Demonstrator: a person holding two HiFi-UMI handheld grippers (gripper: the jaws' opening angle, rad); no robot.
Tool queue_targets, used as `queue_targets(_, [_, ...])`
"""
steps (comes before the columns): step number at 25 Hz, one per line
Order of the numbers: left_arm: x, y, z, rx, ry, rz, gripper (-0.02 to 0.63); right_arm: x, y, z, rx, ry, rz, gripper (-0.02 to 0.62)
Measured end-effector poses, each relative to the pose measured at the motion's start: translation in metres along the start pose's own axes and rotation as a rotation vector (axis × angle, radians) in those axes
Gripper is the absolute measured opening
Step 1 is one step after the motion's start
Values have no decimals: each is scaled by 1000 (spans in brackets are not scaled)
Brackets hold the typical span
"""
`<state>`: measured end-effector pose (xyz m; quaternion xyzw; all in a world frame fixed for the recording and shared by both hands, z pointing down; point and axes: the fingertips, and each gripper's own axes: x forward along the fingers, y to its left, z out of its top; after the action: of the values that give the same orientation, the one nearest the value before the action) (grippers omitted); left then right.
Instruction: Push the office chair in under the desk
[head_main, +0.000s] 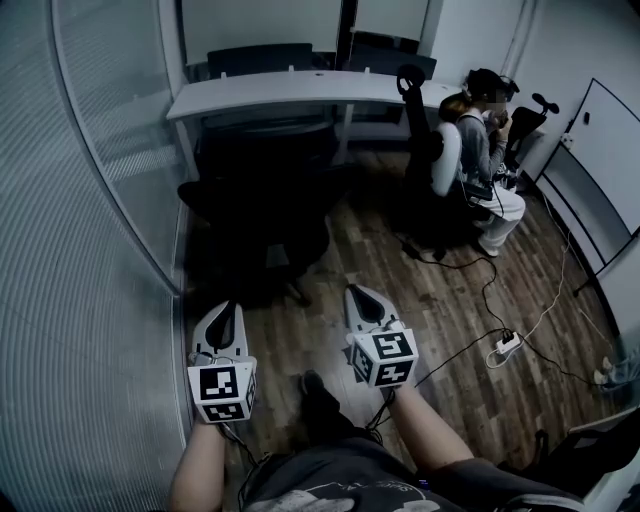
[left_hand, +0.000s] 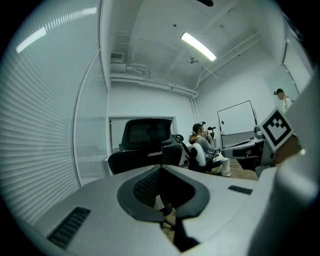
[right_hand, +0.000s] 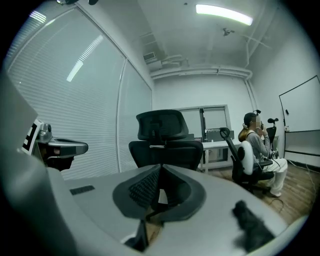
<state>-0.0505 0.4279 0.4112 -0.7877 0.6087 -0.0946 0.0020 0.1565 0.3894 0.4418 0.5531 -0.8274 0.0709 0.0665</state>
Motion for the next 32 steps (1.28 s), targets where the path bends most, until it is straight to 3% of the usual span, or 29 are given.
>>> queue_targets(5, [48, 13, 6, 6, 16, -15, 15, 52, -16, 15, -39, 7, 0, 23])
queue_targets(9, [86, 33, 9, 6, 28, 20, 15, 94, -30, 29, -92, 20, -22, 23])
queue_targets(12, [115, 49, 12, 23, 32, 55, 15, 124, -38, 35, -95, 36, 0, 23])
queue_targets(20, [177, 69, 7, 26, 83, 58, 15, 185, -63, 45, -143, 81, 35, 26])
queue_targets(24, [201, 81, 2, 85, 108, 98, 20, 211, -72, 44, -159, 108, 71, 26])
queue_targets(26, [212, 84, 0, 123, 124, 108, 70, 222, -80, 46, -184, 112, 67, 39])
queue_targets(32, [239, 96, -4, 210, 145, 119, 250, 249, -100, 49, -328, 135, 30, 155])
